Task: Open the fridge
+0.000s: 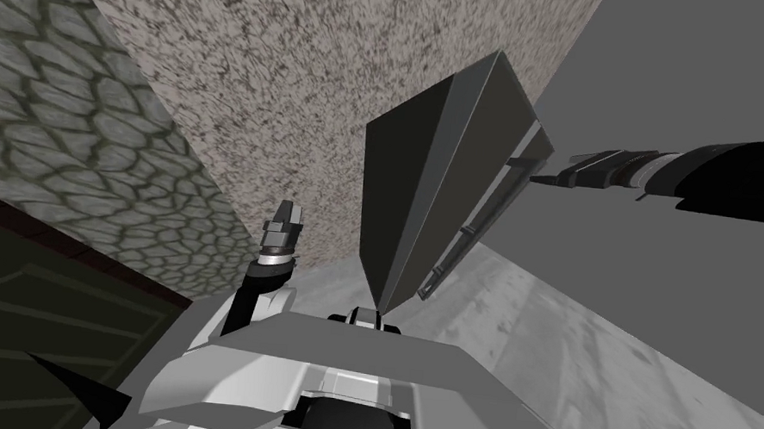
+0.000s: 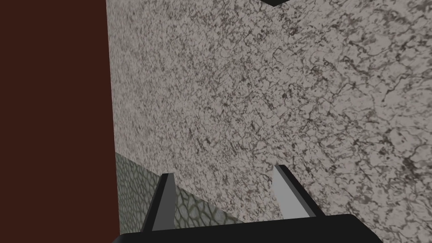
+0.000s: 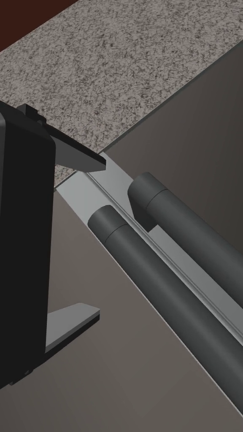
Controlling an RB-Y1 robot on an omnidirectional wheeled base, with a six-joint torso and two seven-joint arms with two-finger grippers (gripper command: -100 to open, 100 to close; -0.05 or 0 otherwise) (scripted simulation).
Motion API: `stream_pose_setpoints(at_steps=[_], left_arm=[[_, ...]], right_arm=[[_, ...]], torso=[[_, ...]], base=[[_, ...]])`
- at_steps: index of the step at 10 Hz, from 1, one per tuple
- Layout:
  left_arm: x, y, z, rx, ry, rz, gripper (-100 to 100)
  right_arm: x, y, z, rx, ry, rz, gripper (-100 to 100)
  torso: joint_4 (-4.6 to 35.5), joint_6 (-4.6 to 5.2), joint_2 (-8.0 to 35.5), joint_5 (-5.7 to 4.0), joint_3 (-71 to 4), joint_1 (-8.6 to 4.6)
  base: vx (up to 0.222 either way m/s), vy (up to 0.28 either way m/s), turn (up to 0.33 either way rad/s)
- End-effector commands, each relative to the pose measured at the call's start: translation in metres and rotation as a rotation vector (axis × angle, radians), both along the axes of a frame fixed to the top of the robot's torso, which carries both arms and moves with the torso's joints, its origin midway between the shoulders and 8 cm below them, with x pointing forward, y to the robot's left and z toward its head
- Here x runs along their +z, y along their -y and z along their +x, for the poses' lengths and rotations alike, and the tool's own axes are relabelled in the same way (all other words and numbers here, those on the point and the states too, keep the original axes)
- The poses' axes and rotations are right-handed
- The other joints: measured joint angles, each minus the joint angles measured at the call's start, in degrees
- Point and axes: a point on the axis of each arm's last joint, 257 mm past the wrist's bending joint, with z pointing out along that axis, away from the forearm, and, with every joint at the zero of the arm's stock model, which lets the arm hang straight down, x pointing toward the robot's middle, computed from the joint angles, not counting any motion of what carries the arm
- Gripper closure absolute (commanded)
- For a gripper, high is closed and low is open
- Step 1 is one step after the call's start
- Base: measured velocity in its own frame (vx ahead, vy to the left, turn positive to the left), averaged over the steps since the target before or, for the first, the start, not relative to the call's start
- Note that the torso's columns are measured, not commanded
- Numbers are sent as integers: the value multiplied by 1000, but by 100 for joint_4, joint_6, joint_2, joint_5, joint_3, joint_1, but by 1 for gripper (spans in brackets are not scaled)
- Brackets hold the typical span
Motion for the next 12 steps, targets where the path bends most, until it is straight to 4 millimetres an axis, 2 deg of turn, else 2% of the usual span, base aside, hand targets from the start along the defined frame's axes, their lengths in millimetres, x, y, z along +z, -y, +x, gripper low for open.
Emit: stream_pose_setpoints(at_steps=[1, 2, 4, 5, 6, 7, 9, 10, 11, 12], left_arm=[[0, 0, 0, 0, 0, 0, 0], [0, 0, 0, 0, 0, 0, 0], [0, 0, 0, 0, 0, 0, 0], [0, 0, 0, 0, 0, 0, 0], [0, 0, 0, 0, 0, 0, 0], [0, 0, 0, 0, 0, 0, 0], [0, 0, 0, 0, 0, 0, 0], [0, 0, 0, 0, 0, 0, 0], [0, 0, 0, 0, 0, 0, 0], [0, 0, 0, 0, 0, 0, 0]], right_arm=[[10, 17, -2, -45, -1, 14, -100], [12, 22, -3, -57, 0, 17, -100], [10, 19, -2, -50, 0, 15, -100], [10, 18, -2, -49, -1, 15, 100], [11, 35, -4, -91, -1, 16, 100], [11, 44, -5, -112, -2, 16, 100], [12, 60, -8, -153, -3, 15, 100], [14, 77, -11, -194, -4, 14, 100], [15, 85, -13, -215, -4, 13, 100], [15, 85, -13, -215, -4, 13, 100]], torso=[[1, -1, 5, 1, 2, 3], [1, 0, 3, 0, 2, -2], [11, 1, 40, -8, 24, -26], [16, 3, 47, -10, 31, -27], [12, 4, 35, -6, 25, -14], [15, 43, 34, -12, 27, 3], [18, 26, 57, -13, 46, -4], [16, 9, 47, -5, 37, -7], [19, 24, 40, -2, 30, -3], [18, 22, 40, -1, 26, -6]], base=[[164, 123, -58], [161, 102, -49], [19, 23, -32], [0, 0, 0], [-4, 116, -163], [-3, 226, -283], [-39, 207, -230], [-49, 209, -267], [-83, 233, -276], [-53, 152, -110]])
